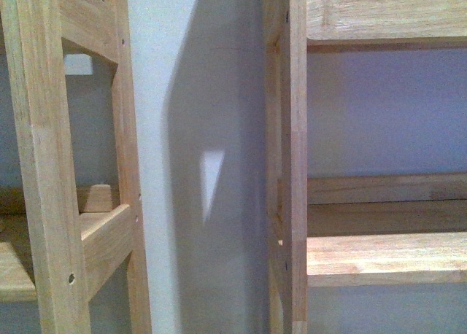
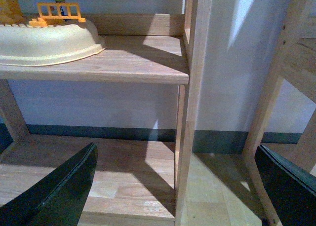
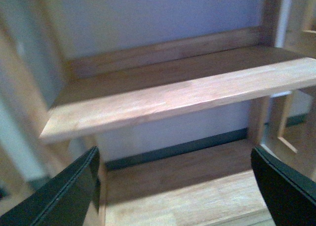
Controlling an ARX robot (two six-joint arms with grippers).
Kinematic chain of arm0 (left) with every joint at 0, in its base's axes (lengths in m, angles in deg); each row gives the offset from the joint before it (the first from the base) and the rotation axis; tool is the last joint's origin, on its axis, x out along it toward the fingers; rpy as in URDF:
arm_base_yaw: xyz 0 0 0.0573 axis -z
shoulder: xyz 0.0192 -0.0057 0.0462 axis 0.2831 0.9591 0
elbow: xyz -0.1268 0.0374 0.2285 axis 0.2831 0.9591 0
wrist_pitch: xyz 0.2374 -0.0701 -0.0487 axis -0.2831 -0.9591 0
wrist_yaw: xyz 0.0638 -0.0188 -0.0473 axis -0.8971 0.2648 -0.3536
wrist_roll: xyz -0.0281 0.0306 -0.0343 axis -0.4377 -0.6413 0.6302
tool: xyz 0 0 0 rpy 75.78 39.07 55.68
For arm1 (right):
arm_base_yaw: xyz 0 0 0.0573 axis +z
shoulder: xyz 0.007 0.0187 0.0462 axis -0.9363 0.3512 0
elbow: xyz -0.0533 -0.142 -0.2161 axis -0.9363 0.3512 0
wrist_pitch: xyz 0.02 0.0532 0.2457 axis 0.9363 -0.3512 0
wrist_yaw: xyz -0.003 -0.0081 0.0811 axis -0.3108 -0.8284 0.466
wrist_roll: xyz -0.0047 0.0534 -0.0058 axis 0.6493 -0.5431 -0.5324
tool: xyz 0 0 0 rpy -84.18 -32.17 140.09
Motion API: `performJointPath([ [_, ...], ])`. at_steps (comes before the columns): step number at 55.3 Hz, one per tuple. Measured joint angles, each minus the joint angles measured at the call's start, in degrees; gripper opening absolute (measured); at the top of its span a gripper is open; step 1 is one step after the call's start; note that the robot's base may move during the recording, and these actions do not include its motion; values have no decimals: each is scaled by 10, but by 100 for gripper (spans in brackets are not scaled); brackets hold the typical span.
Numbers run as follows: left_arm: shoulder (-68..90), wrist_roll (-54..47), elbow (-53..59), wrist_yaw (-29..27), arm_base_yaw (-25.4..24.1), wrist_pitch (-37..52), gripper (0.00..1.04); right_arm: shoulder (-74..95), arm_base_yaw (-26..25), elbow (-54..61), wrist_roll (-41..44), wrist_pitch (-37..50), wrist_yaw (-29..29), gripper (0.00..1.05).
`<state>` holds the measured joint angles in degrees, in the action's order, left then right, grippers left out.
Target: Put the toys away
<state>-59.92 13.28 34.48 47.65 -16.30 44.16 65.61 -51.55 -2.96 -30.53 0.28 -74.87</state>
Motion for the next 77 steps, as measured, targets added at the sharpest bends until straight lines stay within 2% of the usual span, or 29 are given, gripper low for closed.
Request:
performJointPath([
  [5, 0, 0, 0, 0, 0, 0, 98, -15, -37, 13, 12, -2, 77, 63],
  [15, 0, 0, 0, 0, 0, 0, 98, -37, -82, 38, 23, -2, 127, 36],
  [19, 0, 0, 0, 0, 0, 0, 98, -48, -133, 48, 25, -2, 195, 23],
  [23, 0, 0, 0, 0, 0, 0, 98, -54, -166, 54, 26, -2, 210, 13],
  [27, 0, 0, 0, 0, 0, 0, 98, -58, -174, 59, 26, -2, 214, 3],
  [67, 0, 0, 0, 0, 0, 0, 98, -102, -177, 104, 28, 5, 218, 3],
  [77, 0, 0, 0, 0, 0, 0, 98, -102, -177, 104, 28, 5, 218, 32],
])
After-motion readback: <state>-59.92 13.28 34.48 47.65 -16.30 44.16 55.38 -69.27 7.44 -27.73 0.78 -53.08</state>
